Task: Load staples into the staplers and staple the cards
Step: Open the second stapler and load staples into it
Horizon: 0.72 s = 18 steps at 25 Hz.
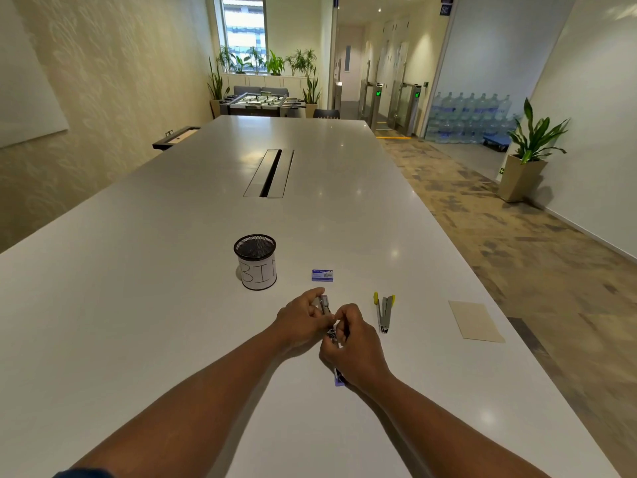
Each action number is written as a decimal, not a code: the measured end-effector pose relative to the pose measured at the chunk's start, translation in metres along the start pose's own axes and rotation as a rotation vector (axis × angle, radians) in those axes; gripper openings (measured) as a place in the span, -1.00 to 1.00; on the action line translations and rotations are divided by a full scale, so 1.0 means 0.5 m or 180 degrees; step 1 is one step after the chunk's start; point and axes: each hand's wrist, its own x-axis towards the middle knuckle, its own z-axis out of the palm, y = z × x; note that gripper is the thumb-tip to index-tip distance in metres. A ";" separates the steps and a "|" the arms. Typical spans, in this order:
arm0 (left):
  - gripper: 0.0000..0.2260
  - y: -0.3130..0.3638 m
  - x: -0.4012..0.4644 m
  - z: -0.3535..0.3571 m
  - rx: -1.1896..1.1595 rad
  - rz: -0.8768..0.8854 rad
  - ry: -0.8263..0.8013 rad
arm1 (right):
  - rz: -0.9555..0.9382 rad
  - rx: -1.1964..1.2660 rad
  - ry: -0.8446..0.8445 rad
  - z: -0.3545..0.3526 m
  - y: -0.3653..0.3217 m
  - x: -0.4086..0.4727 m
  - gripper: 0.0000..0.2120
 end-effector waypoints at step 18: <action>-0.54 0.030 -0.004 0.000 -0.0977 0.0107 0.1016 | -0.0232 0.0541 0.0100 -0.008 0.005 -0.007 -0.69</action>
